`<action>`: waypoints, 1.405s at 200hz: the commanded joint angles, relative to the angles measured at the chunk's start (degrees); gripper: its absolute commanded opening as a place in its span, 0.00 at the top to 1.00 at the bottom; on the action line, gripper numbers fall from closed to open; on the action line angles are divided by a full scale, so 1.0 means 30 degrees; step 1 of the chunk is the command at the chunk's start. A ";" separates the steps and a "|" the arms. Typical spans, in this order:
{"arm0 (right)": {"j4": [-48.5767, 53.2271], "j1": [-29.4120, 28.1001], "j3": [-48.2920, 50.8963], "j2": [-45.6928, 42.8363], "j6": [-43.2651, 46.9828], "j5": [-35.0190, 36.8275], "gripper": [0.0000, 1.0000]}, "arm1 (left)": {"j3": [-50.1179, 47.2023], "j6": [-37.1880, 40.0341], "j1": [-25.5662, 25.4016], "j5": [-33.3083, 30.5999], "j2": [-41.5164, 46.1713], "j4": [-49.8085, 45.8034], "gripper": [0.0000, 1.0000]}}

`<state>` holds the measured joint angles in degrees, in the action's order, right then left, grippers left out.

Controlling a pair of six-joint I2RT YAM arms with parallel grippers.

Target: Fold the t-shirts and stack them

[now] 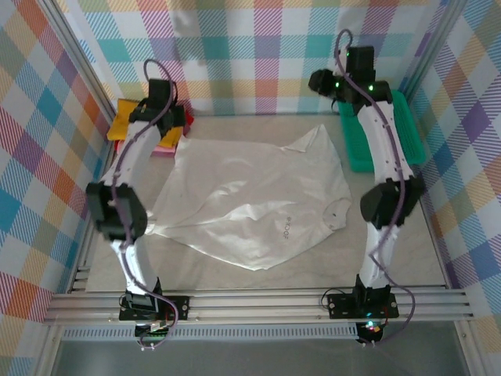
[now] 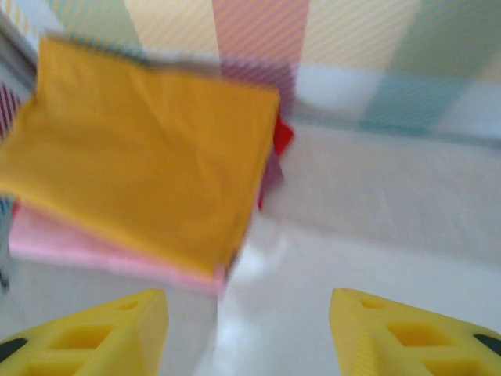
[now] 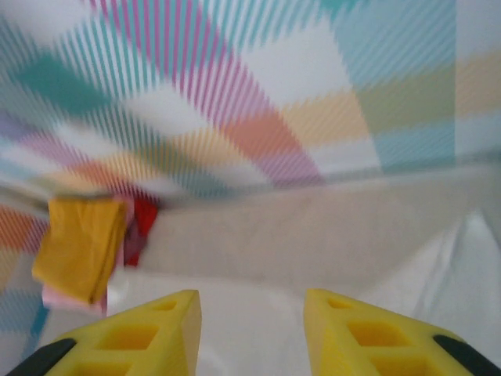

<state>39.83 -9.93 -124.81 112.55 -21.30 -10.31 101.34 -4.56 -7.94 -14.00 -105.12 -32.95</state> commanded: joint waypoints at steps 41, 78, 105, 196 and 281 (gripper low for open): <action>-0.3888 -0.0622 1.1445 -0.3546 0.0025 0.2209 0.61 | -1.1903 -0.1517 -0.2338 0.2527 0.5637 0.2052 0.42; -0.4465 -0.0482 1.0227 -0.0145 -0.0793 0.1993 0.60 | -1.4461 -0.1884 -0.3822 0.4136 0.6261 0.2829 0.39; -0.4137 -0.0497 0.7777 0.2762 -0.1252 0.1961 0.58 | -1.5150 -0.2688 -0.4236 0.4269 0.5428 0.3366 0.39; -0.2092 -0.0292 0.1912 0.8533 -0.2721 0.2279 0.58 | -1.5232 -0.2905 -0.4354 0.3722 0.5795 0.3526 0.39; -0.2354 -0.0292 0.2698 0.8696 -0.3432 0.2732 0.60 | -1.5327 -0.2872 -0.4383 0.3639 0.5714 0.3632 0.39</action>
<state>32.58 -11.16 -116.99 137.86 -30.28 -2.33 55.51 -12.64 -20.62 -2.59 -88.75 -22.28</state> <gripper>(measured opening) 0.396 0.606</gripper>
